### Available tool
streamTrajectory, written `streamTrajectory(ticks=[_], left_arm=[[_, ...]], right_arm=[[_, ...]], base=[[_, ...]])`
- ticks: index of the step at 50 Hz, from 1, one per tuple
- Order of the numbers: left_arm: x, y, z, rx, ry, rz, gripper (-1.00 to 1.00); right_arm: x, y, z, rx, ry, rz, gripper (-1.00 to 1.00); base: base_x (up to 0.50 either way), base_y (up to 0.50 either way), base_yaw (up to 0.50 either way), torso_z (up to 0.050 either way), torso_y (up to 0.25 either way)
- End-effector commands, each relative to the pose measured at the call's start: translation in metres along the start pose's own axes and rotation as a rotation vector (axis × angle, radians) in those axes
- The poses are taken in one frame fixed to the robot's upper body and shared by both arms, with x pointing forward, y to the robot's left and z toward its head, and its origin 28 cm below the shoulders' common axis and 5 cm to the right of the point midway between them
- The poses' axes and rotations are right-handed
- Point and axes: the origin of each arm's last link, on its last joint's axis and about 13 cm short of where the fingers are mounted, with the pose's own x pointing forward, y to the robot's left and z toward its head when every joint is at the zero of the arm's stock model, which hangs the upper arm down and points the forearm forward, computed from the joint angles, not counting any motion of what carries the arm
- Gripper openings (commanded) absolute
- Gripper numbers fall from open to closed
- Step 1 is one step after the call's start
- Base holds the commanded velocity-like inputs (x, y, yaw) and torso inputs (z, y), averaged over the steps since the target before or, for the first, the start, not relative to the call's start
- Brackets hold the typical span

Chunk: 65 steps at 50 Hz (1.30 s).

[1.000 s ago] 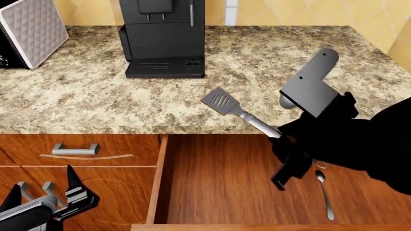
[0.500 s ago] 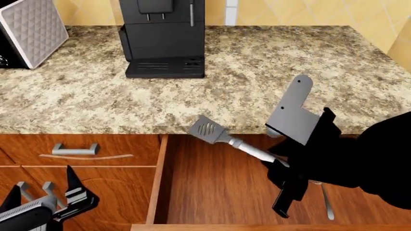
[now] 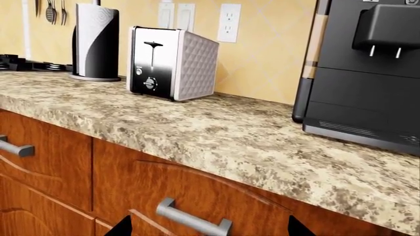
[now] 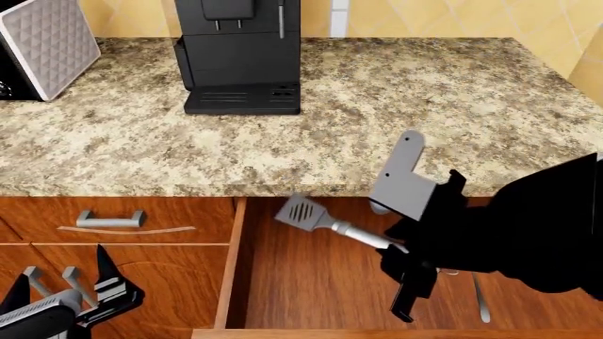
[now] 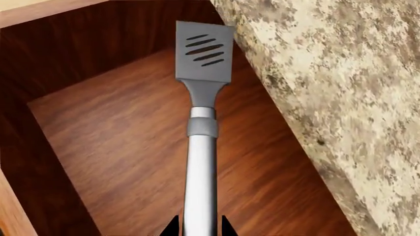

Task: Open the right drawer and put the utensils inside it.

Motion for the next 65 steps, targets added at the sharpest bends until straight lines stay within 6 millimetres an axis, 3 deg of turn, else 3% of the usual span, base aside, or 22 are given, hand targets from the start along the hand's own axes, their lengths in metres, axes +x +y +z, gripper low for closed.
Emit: streamTrajectory(ticks=[1, 27, 41, 49, 65], left_arm=[[0.0, -0.001, 0.0, -0.002, 0.001, -0.002, 1.0], [-0.004, 0.003, -0.002, -0.004, 0.004, 0.011, 1.0], [-0.002, 0.002, -0.001, -0.005, 0.002, 0.004, 1.0], [-0.003, 0.003, -0.003, -0.007, 0.002, 0.005, 1.0], [-0.004, 0.005, -0.005, -0.013, 0.005, 0.008, 1.0]], right_arm=[[0.011, -0.008, -0.001, 0.006, 0.024, -0.007, -1.0], [0.038, -0.018, -0.007, 0.082, 0.089, 0.071, -1.0], [0.039, 0.005, -0.008, 0.265, 0.096, 0.017, -1.0], [0.046, 0.011, -0.003, 0.39, 0.11, -0.021, -1.0], [0.066, 0.033, -0.008, 0.474, 0.135, -0.159, -1.0]], base=[[0.0, 0.0, 0.0, 0.0, 0.0], [0.0, 0.0, 0.0, 0.0, 0.0], [0.0, 0.0, 0.0, 0.0, 0.001], [0.0, 0.0, 0.0, 0.0, 0.0], [0.0, 0.0, 0.0, 0.0, 0.001]])
